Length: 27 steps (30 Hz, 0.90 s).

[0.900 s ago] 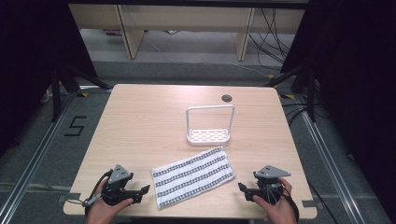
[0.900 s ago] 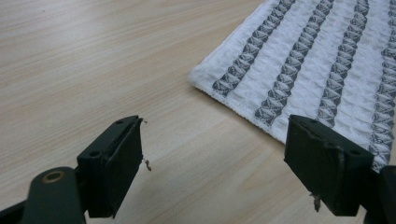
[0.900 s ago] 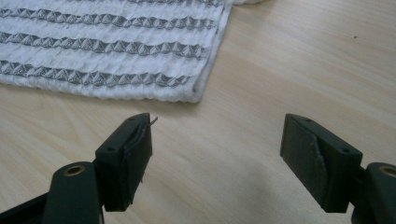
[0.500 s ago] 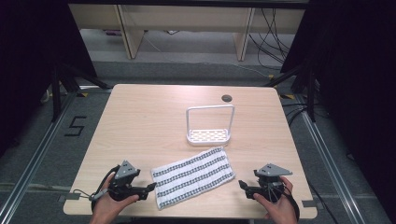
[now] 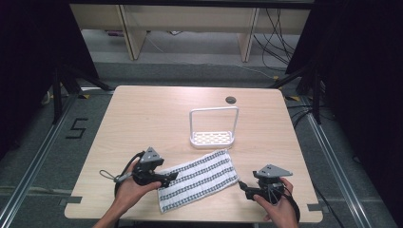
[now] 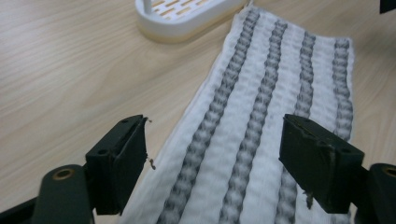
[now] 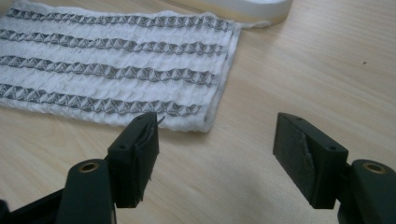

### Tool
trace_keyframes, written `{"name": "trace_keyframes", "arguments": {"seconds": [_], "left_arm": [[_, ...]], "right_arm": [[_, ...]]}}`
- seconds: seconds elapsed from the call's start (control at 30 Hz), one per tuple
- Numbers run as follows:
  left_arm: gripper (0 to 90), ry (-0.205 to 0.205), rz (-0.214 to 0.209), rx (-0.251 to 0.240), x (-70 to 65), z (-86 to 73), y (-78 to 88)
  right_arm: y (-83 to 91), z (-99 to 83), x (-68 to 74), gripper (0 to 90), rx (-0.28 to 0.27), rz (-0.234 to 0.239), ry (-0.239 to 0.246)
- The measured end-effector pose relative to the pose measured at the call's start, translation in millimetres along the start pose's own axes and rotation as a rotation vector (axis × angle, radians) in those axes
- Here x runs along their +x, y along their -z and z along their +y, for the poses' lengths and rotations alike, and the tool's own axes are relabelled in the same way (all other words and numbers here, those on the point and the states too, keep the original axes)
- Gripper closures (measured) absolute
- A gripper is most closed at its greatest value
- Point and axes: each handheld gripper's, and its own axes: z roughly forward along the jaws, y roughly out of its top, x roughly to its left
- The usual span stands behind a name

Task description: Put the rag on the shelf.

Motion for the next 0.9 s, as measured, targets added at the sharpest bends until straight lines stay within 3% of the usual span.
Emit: {"name": "trace_keyframes", "arguments": {"seconds": [0.07,0.1,0.13,0.23,0.27,0.33,0.43,0.47,0.5,0.53,0.63,0.7,0.9], "left_arm": [[24.0,-0.008,-0.018,0.006,-2.6,9.2,-10.1],[25.1,-0.035,-0.026,0.017,-3.6,14.0,-15.5],[25.7,-0.038,-0.027,0.027,-6.9,18.1,-20.6],[27.8,-0.075,-0.051,0.055,-12.9,29.8,-36.4],[28.8,-0.094,-0.054,0.065,-14.4,33.4,-40.9],[29.7,-0.114,-0.066,0.08,-17.0,40.0,-49.9],[31.7,-0.134,-0.081,0.091,-20.9,49.3,-62.3],[32.6,-0.132,-0.084,0.1,-22.9,51.7,-66.0],[33.2,-0.155,-0.087,0.107,-23.4,55.1,-69.9],[33.6,-0.147,-0.087,0.1,-25.7,57.3,-74.0],[35.3,-0.161,-0.104,0.113,-29.2,64.6,-84.0],[36.4,-0.179,-0.106,0.123,-31.3,68.5,-90.7],[38.4,-0.168,-0.103,0.128,-34.7,78.2,-109.3]], "right_arm": [[-1.8,0.6,0.7,33.6,0.005,0.002,0.005],[-4.2,0.7,-0.7,34.0,-0.002,0.009,0.032],[-3.5,1.1,1.7,34.2,0.013,0.002,0.005],[-7.3,2.1,0.8,34.5,0.026,0.034,0.033],[-7.0,1.6,2.7,34.7,0.024,0.003,0.022],[-8.6,1.4,2.4,35.0,0.022,0.005,0.041],[-9.4,1.8,4.5,35.5,0.037,0.004,0.026],[-11.1,1.5,3.1,35.6,0.031,0.006,0.049],[-12.1,1.7,2.6,35.8,0.032,0.01,0.061],[-11.6,2.2,4.0,36.0,0.037,0.004,0.034],[-12.5,2.9,4.3,36.4,0.042,0.004,0.036],[-14.4,3.1,3.0,36.4,0.037,0.011,0.068],[-16.4,3.6,6.5,36.7,0.046,-0.002,0.064]]}}
